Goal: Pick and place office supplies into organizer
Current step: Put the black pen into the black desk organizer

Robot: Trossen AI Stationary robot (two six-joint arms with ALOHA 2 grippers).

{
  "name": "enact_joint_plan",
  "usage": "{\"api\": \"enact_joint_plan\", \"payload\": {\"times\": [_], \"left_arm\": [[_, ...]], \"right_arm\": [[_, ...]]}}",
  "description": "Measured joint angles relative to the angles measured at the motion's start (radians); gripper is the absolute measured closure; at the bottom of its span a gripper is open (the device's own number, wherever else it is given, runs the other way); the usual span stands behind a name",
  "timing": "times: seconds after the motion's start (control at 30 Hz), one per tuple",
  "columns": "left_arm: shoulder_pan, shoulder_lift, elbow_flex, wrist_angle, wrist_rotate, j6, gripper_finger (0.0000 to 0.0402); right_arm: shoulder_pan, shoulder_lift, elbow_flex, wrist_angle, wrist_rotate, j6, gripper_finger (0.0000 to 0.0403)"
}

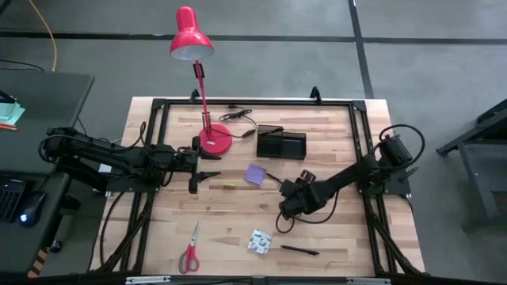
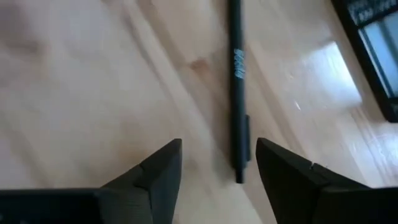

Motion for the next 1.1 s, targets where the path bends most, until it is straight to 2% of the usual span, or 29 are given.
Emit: {"api": "enact_joint_plan", "payload": {"times": [0.13, 0.27, 0.43, 0.57, 0.73, 0.83, 0.97, 1.1], "left_arm": [[0.0, 0.0, 0.0, 0.001, 0.0, 0.0, 0.0169], [0.0, 0.0, 0.0, 0.003, 0.0, 0.0, 0.0169], [0.0, 0.0, 0.0, 0.004, 0.0, 0.0, 0.0169], [0.0, 0.0, 0.0, 0.005, 0.0, 0.0, 0.0169], [0.0, 0.0, 0.0, 0.021, 0.0, 0.001, 0.0169], [0.0, 0.0, 0.0, 0.025, 0.0, 0.001, 0.0169], [0.0, 0.0, 0.0, 0.018, 0.0, 0.001, 0.0169], [0.0, 0.0, 0.0, 0.003, 0.0, -0.002, 0.0169]], "right_arm": [[0.02, -0.024, -0.042, 0.017, 0.058, 0.019, 0.0213], [0.043, -0.119, -0.123, 0.113, 0.104, -0.016, 0.0228], [0.057, -0.347, -0.285, 0.205, 0.133, -0.02, 0.0242], [0.068, -0.586, -0.446, 0.365, 0.124, -0.068, 0.025], [0.034, -0.792, -0.549, 0.351, 0.077, 0.024, 0.0256], [0.035, -0.803, -0.587, 0.412, 0.049, 0.034, 0.0258], [0.053, -0.722, -0.621, 0.501, 0.059, 0.025, 0.0258], [0.099, -0.606, -0.626, 0.598, 0.152, -0.023, 0.0258]]}}
